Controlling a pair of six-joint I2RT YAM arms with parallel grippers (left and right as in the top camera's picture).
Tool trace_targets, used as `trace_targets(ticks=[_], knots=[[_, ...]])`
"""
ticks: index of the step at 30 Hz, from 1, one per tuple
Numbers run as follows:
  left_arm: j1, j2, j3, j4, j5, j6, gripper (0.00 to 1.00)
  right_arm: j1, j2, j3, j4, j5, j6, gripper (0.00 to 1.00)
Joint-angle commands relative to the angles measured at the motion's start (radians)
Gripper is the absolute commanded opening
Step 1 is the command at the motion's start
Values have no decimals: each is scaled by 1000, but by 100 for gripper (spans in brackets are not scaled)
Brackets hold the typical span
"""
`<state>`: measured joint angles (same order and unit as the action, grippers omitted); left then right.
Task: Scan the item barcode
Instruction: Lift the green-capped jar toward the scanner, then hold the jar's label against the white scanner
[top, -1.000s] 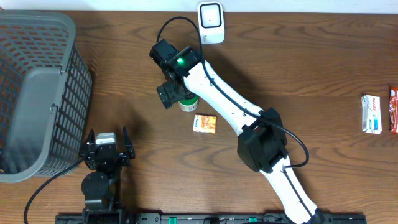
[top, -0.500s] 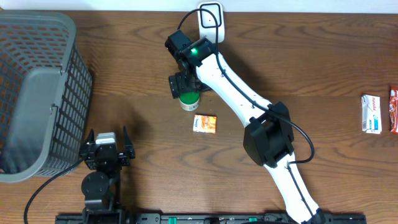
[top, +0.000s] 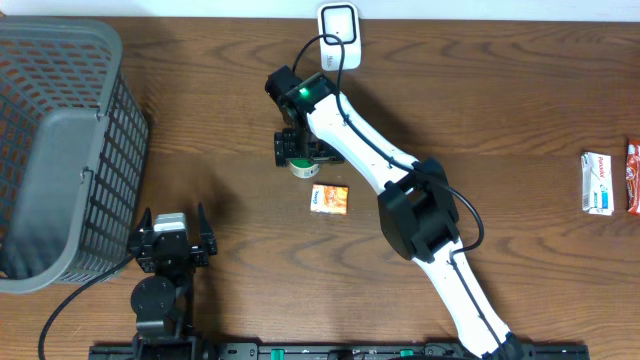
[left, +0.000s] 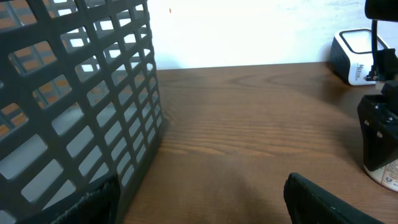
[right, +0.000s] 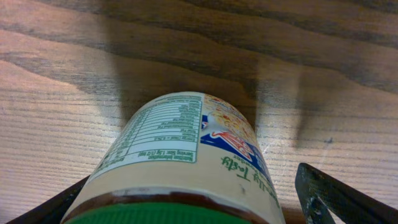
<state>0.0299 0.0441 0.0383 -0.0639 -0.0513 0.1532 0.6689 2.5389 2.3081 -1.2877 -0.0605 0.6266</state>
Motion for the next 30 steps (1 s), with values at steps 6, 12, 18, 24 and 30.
trace_targets(ticks=[6,12,18,24,30], knots=[[-3,-3,-21,-32,-9,-9,84,5,0,1,-6,-32,68,63],[-3,-3,-22,-32,-9,-9,84,4,0,1,-22,-63,68,54],[-3,-3,-22,-32,-9,-9,84,-13,-5,10,-60,-227,3,51],[-3,-3,-21,-32,-9,-9,84,-73,-5,58,-166,-348,0,48],[-3,-3,-21,-32,-9,-9,84,-202,-6,70,-257,-496,-14,40]])
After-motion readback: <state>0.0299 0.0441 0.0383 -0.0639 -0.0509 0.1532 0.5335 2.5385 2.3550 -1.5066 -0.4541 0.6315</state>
